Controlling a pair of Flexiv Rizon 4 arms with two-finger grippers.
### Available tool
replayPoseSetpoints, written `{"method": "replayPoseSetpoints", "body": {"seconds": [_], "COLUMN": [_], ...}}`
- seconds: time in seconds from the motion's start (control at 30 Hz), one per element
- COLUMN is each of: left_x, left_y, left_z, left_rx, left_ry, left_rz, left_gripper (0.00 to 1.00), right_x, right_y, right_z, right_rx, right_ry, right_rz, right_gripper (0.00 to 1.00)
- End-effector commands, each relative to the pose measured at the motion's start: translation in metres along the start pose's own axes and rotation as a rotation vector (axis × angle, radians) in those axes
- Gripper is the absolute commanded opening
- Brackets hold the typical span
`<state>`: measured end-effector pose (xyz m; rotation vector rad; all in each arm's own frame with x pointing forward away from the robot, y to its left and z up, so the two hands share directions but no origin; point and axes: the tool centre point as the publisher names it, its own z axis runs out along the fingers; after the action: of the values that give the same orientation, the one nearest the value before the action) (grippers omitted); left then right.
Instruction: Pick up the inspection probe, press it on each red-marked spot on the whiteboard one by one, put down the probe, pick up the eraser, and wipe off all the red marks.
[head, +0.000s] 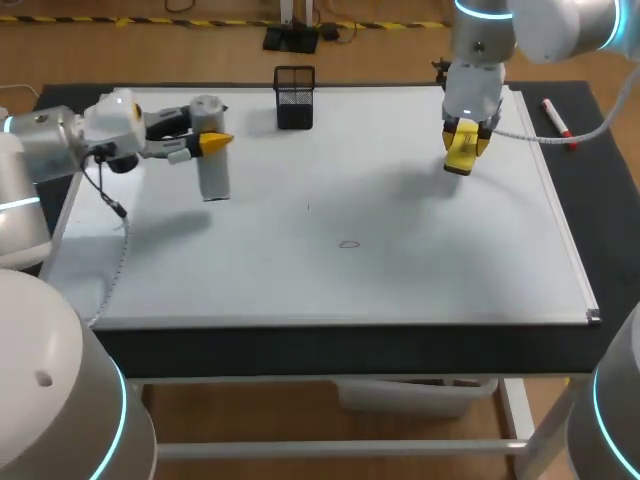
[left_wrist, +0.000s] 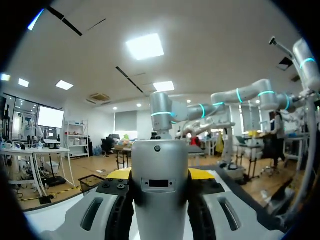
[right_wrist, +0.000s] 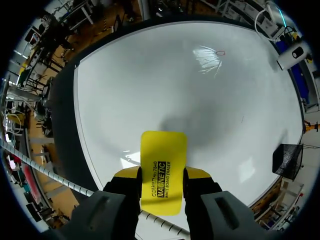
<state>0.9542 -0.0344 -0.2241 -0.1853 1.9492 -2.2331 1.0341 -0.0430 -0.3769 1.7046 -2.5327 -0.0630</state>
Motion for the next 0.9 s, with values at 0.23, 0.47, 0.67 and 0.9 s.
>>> {"method": "replayPoseSetpoints", "body": {"seconds": [0.23, 0.47, 0.67, 0.9], "left_x": [-0.011, -0.011, -0.011, -0.011], "left_y": [0.002, 0.001, 0.001, 0.001], "left_z": [-0.029, -0.034, -0.034, -0.034], "left_rx": [0.026, 0.035, 0.035, 0.035], "left_ry": [-0.024, -0.025, -0.025, -0.025], "left_rz": [-0.014, -0.017, -0.017, -0.017], "left_gripper": [0.00, 0.00, 0.00, 0.00], "right_x": [0.000, 0.000, 0.000, -0.013], "right_y": [-0.001, -0.001, -0.001, 0.009], "right_z": [-0.001, -0.001, -0.001, -0.006], "right_rx": [0.001, 0.001, 0.001, 0.013], "right_ry": [0.004, 0.004, 0.004, 0.018], "right_rz": [-0.002, -0.002, -0.002, -0.027], "right_gripper": [0.00, 0.00, 0.00, 0.00]}}
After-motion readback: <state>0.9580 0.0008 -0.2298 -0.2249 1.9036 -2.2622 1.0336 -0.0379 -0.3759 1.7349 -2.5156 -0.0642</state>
